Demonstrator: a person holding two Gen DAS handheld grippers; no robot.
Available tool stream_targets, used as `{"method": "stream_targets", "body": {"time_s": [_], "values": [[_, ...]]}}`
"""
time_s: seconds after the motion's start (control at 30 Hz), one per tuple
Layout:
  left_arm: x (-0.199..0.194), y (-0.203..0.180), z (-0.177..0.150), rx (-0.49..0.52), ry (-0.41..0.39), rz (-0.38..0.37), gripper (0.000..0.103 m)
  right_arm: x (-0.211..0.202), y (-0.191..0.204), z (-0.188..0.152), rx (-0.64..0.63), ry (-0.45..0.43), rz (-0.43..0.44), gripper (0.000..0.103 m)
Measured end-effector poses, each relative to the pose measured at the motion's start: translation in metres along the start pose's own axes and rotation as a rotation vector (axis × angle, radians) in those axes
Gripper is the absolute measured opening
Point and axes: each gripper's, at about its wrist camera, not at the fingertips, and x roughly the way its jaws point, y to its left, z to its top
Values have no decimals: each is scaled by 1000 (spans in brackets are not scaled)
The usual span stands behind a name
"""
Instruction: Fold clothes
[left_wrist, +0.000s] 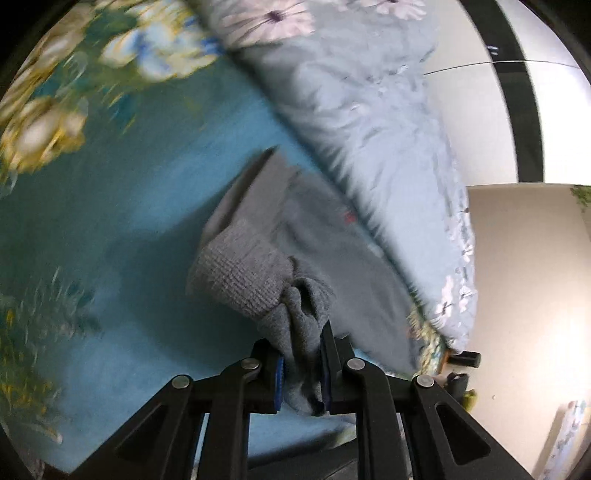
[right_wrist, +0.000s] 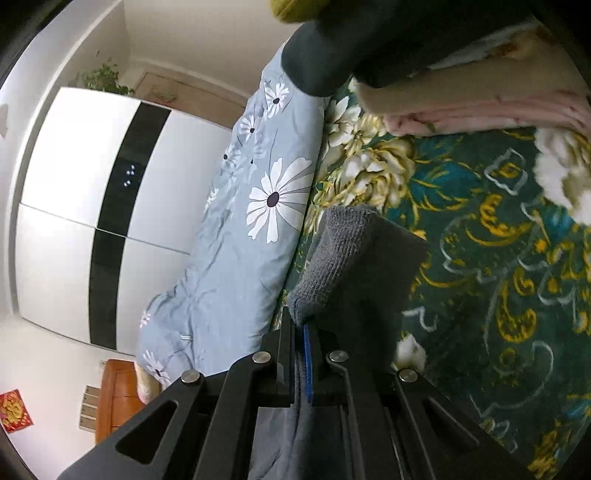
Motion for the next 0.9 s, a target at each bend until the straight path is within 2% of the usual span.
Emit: {"method": "stream_targets", "body": {"time_s": [0.1, 0.17, 0.3, 0.4, 0.5, 0.63, 0.67, 0.7, 0.77, 0.8, 0.83, 0.87, 0.9], "values": [[15, -27, 30, 20, -21, -1, 15, 28, 11, 16, -7, 23, -33, 4], [35, -34, 49, -19, -10, 13, 15, 48, 14, 25, -1, 42, -68, 4], [77, -38, 90, -108, 18, 97, 15, 102, 11, 42, 56, 93, -168, 4], [101, -37, 108, -174, 26, 97, 15, 132, 12, 49, 75, 112, -221, 4], [121, -37, 123, -210, 13, 107, 16, 152, 13, 54, 84, 127, -249, 4], [144, -36, 136, -198, 11, 83, 24, 169, 10, 59, 74, 189, -194, 8], [149, -38, 138, -184, 9, 88, 27, 169, 10, 60, 60, 190, -179, 13], [150, -42, 137, -165, -2, 83, 29, 169, 10, 61, 47, 190, -164, 31], [147, -54, 133, -106, -29, 44, 43, 169, 10, 62, 19, 191, -134, 53], [142, -68, 128, -36, -50, -7, 47, 168, 10, 62, 0, 190, -125, 53], [136, -79, 125, 20, -67, -31, 57, 164, 11, 61, -36, 182, -133, 53], [131, -91, 121, 75, -85, -54, 59, 160, 12, 60, -72, 174, -142, 53], [127, -96, 118, 108, -96, -45, 59, 156, 13, 59, -103, 166, -153, 53]]}}
